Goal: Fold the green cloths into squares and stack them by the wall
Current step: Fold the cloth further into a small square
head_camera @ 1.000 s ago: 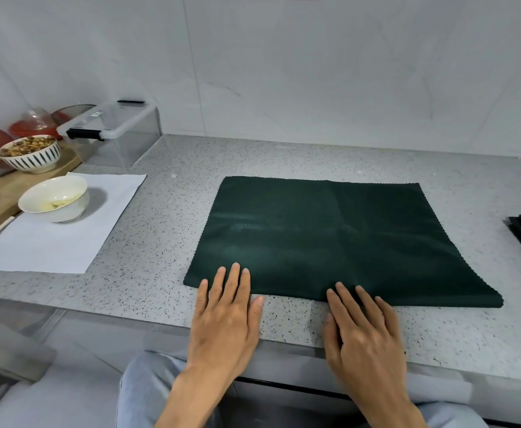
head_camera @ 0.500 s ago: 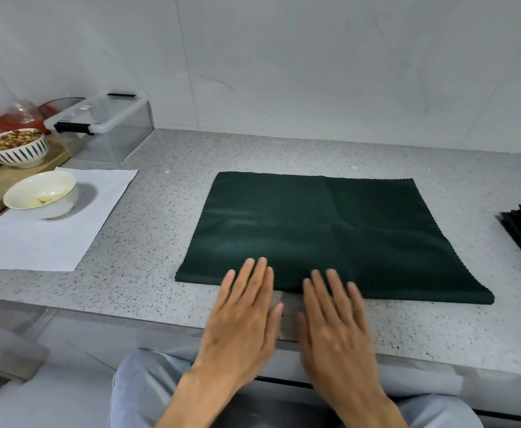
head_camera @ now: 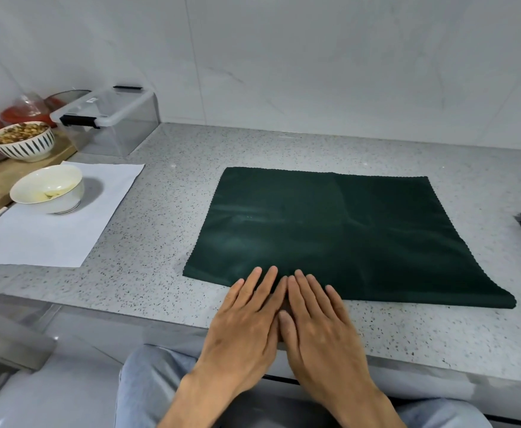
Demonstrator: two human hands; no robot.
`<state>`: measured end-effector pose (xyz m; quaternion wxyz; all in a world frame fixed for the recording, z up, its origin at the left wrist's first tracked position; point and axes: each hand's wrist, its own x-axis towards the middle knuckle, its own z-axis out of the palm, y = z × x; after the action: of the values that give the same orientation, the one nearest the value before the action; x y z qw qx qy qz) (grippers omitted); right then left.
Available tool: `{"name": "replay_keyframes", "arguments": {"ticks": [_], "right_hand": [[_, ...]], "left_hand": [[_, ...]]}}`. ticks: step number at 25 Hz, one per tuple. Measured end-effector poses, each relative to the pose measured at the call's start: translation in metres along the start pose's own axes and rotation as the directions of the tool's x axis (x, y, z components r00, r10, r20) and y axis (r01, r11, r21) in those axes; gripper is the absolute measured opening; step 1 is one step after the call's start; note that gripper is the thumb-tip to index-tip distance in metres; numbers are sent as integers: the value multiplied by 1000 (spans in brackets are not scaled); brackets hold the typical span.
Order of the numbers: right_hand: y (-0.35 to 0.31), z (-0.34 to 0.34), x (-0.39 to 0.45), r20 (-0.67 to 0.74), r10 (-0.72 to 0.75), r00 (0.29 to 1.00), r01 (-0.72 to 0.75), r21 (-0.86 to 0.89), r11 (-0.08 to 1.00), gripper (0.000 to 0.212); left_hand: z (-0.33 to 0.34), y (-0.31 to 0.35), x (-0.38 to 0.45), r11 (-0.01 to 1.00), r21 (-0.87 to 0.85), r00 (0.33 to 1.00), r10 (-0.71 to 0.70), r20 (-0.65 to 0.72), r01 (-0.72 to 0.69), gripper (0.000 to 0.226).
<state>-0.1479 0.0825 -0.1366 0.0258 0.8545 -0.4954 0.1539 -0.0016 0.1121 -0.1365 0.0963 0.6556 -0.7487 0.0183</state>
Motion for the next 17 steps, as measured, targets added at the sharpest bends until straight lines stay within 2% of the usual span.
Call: {"name": "replay_keyframes", "arguments": {"ticks": [2, 3, 6, 7, 8, 9, 11, 12, 14, 17], "right_hand": [[3, 2, -4, 22, 10, 1000, -9, -31, 999, 62], [4, 2, -5, 33, 8, 999, -6, -44, 999, 63], [3, 3, -7, 40, 7, 999, -5, -62, 998, 64], [2, 2, -6, 45, 12, 999, -9, -65, 998, 64], [1, 2, -6, 46, 16, 999, -13, -70, 997, 64], [2, 2, -5, 49, 19, 999, -16, -69, 997, 63], [5, 2, -7, 58, 9, 998, -4, -82, 997, 63], [5, 3, -7, 62, -15, 998, 20, -85, 996, 63], [6, 3, -7, 79, -44, 996, 51, -78, 996, 64], [13, -3, -8, 57, -7, 998, 10, -51, 999, 60]], "left_hand": [[-8, -2, -4, 995, 18, 994, -100, 39, 100, 56], [-12, -7, -8, 979, 34, 978, -204, 47, 203, 59], [-25, -26, -24, 830, 78, 828, -557, 62, 553, 74], [-29, -27, -22, 804, 94, 806, -591, 34, 587, 77], [-33, -22, -14, 823, 95, 827, -562, -3, 560, 75], [-32, -13, -2, 875, 55, 877, -480, -27, 481, 70], [-23, 12, 28, 978, -80, 980, -196, -44, 192, 64], [-18, 22, 40, 986, -147, 996, -88, -22, 84, 68], [-10, 28, 55, 965, -244, 994, -74, 77, 91, 81], [-4, 25, 56, 969, -201, 985, -121, 124, 145, 86]]}}
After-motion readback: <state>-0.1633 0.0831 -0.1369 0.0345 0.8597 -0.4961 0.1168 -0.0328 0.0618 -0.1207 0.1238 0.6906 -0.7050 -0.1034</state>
